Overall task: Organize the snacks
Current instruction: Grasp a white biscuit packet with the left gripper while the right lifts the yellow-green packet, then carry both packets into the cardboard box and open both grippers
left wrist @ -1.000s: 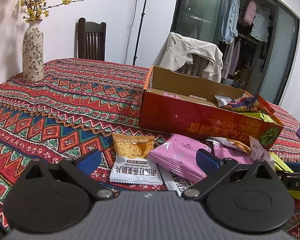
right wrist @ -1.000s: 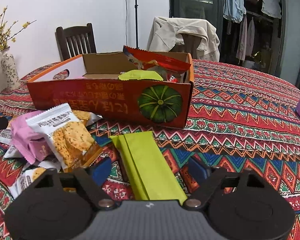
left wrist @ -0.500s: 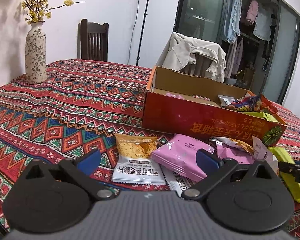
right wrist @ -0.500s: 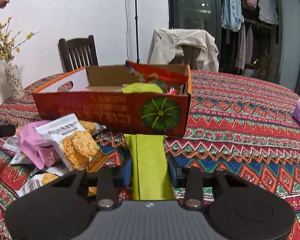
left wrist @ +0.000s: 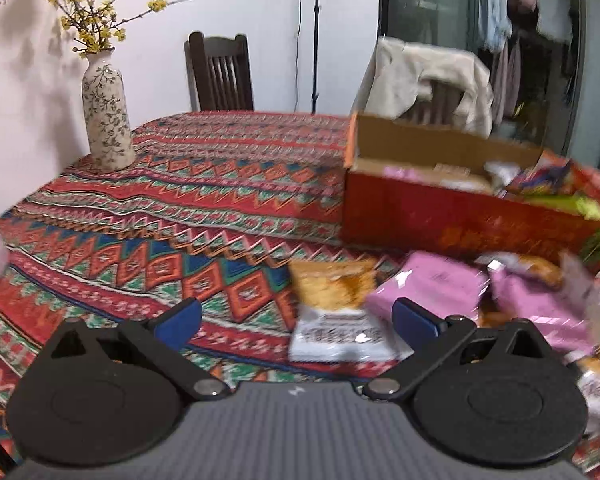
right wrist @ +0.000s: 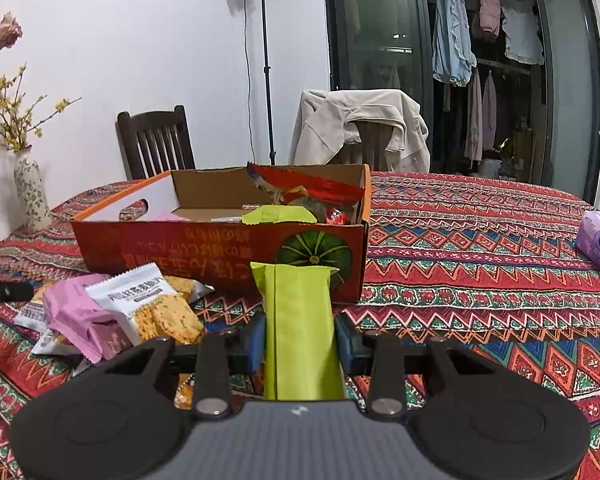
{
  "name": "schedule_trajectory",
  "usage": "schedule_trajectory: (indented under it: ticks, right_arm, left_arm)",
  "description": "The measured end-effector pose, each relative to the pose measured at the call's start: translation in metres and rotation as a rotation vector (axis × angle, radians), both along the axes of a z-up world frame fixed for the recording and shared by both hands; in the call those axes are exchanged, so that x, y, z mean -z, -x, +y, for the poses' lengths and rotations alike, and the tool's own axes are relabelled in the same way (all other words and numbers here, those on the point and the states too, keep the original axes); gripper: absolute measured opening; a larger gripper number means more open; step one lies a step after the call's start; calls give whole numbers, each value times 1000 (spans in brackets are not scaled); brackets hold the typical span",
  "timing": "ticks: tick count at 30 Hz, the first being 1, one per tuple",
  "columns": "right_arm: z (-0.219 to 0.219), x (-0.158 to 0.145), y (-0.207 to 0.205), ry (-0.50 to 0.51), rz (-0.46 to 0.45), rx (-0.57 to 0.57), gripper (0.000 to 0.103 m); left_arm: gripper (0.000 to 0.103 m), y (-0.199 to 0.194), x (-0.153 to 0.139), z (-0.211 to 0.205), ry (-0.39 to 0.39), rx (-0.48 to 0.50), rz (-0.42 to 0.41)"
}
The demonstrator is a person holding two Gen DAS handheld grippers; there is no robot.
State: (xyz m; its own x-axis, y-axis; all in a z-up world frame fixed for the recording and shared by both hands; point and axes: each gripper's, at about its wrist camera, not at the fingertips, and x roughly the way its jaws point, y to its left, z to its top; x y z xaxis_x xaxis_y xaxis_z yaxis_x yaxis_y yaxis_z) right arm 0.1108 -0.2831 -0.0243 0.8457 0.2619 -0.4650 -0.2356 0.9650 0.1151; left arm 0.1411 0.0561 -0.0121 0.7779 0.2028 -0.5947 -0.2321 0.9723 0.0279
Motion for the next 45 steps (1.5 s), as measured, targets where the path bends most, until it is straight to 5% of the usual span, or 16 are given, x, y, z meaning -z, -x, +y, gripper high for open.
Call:
schedule_trajectory:
  ticks: [9,17,21,25,45]
  right_arm:
    - [-3,-1,2,-18,-6,11,35]
    - [-3,-1,1,-17,-3,6,35]
    - [-2,-1,1,-15,-2,6,35]
    - [-1,0,0,-5,7,4,35]
    - [14,-30,17,34,-112,-40,35]
  left_arm:
    - [103,-32,9,-7,-33,24,101]
    - [79,-40,14,-2,14,-10,114]
    - [56,-37,12,0,33,-8,100]
    - [51,-34,11,0,52,-5,92]
    - [49,-6,-41,-4,63,54,-119]
